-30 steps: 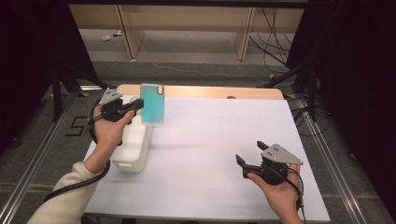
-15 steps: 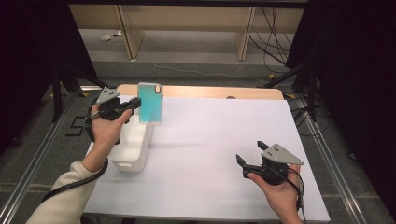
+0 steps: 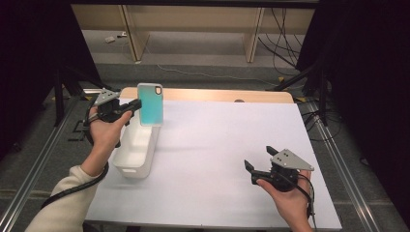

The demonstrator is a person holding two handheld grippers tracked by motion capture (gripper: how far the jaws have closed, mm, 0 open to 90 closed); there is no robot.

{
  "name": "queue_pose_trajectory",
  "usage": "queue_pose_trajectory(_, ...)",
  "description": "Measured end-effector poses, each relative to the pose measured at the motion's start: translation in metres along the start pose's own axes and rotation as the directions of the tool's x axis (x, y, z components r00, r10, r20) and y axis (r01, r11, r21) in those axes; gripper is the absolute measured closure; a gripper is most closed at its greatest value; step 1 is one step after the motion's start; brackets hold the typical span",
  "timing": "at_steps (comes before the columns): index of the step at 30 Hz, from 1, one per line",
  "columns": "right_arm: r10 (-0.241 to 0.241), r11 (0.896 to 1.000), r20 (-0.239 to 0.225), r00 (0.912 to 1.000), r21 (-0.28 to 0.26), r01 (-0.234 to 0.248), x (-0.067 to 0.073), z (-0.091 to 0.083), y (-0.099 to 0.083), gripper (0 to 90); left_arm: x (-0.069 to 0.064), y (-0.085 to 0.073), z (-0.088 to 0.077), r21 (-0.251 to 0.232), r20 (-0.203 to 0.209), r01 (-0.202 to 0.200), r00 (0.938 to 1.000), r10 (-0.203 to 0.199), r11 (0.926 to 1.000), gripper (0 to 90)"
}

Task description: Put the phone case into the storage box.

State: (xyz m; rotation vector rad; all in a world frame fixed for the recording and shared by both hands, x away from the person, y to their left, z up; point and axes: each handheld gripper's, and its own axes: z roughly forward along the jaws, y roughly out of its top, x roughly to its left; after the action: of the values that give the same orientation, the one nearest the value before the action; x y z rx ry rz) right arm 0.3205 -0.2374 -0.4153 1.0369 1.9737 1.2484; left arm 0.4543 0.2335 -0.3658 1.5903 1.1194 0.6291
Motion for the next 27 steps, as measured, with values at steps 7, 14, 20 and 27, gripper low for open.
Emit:
queue_pose_trajectory(7, -0.002, 1.0, -0.002, 1.0, 0.003, 0.002, 0.0, 0.0, 0.0, 14.2, 0.003, 0.0, 0.0, 0.002, -0.007, 0.004, 1.0, -0.004, 1.0, 85.2)
queue_pose_trajectory(14, 0.0, 1.0, -0.002, 1.0, 0.003, 0.0, 0.0, 0.0, 0.0, 14.2, 0.008, 0.002, 0.0, 0.002, -0.011, 0.004, 0.9999, -0.004, 1.0, 85.2)
queue_pose_trajectory(20, -0.016, 1.0, 0.01, 0.9998, -0.01, 0.017, -0.001, 0.001, 0.0, 14.1, 0.011, 0.002, 0.001, 0.008, -0.011, 0.005, 0.9999, -0.005, 1.0, 85.2)
queue_pose_trajectory(27, -0.006, 1.0, 0.002, 1.0, 0.0, 0.006, 0.0, 0.001, 0.0, 14.1, 0.016, 0.003, 0.002, 0.009, -0.017, 0.006, 0.9998, -0.006, 0.9999, 85.2)
